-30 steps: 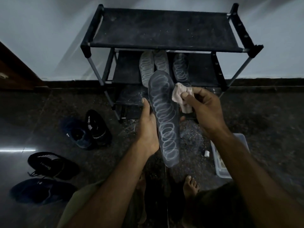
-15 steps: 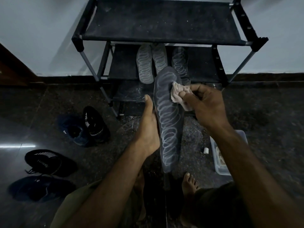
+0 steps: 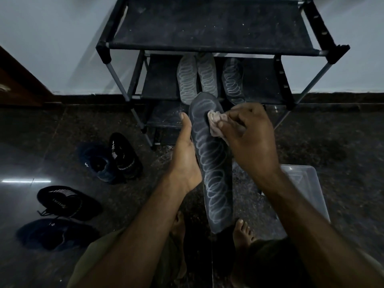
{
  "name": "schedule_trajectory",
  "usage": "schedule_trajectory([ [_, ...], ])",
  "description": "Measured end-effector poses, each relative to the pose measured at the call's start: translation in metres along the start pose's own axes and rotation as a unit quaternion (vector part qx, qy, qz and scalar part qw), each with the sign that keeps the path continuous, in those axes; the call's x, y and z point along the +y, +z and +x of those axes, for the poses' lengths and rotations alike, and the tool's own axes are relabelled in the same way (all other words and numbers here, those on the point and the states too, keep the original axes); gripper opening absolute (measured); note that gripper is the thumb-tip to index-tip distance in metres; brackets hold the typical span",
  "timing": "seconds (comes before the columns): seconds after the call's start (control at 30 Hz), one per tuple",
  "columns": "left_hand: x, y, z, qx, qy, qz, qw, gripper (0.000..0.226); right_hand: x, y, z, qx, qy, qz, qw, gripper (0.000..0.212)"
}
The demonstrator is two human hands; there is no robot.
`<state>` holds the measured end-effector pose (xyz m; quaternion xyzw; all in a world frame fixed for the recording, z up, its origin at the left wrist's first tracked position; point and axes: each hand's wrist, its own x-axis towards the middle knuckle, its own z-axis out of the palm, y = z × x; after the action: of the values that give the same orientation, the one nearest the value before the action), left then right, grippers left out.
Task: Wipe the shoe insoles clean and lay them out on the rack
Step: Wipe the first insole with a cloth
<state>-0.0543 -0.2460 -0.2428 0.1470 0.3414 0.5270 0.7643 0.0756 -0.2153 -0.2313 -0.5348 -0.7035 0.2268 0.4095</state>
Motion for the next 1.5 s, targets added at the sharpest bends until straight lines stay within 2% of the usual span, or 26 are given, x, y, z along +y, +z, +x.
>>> schedule_trajectory([
  [0.1, -0.002, -0.002, 0.001, -0.006, 0.001, -0.005, 1.0, 0.079, -0.006, 0.004, -0.003, 0.02, -0.062, -0.06, 0.996, 0.023],
  [0.23, -0.003, -0.005, 0.002, 0.001, 0.007, 0.007, 1.0, 0.081, -0.006, 0.01, -0.004, -0.01, -0.11, -0.118, 0.987, 0.027],
  [0.33, -0.003, -0.005, 0.002, 0.014, 0.009, 0.022, 1.0, 0.081, -0.005, 0.009, -0.002, -0.015, -0.103, -0.096, 0.99, 0.022],
  [0.5, -0.005, 0.0, 0.003, 0.04, 0.008, 0.053, 0.998, 0.077, 0.002, -0.003, 0.011, 0.033, -0.066, -0.107, 0.991, 0.02],
  [0.73, -0.002, 0.0, -0.002, 0.03, 0.01, 0.043, 0.999, 0.072, -0.024, 0.016, -0.007, -0.031, -0.127, -0.098, 0.987, 0.018],
  [0.93, -0.007, 0.003, 0.0, 0.024, -0.003, 0.052, 0.998, 0.074, -0.002, -0.006, 0.013, 0.054, -0.067, -0.11, 0.99, 0.02],
  [1.03, -0.009, 0.005, -0.001, 0.016, -0.007, 0.058, 0.998, 0.072, -0.01, 0.0, 0.009, 0.039, -0.073, -0.098, 0.992, 0.02],
  [1.17, -0.006, 0.002, -0.003, 0.019, -0.002, 0.044, 0.999, 0.068, -0.022, 0.015, -0.002, -0.01, -0.127, -0.109, 0.986, 0.02],
  [1.37, -0.009, 0.007, 0.001, 0.019, -0.024, 0.083, 0.996, 0.076, 0.001, -0.01, 0.019, 0.057, -0.062, -0.131, 0.988, 0.021],
  [1.5, -0.01, 0.008, -0.002, 0.019, -0.027, 0.072, 0.997, 0.074, -0.012, 0.002, 0.011, 0.025, -0.095, -0.11, 0.989, 0.018],
])
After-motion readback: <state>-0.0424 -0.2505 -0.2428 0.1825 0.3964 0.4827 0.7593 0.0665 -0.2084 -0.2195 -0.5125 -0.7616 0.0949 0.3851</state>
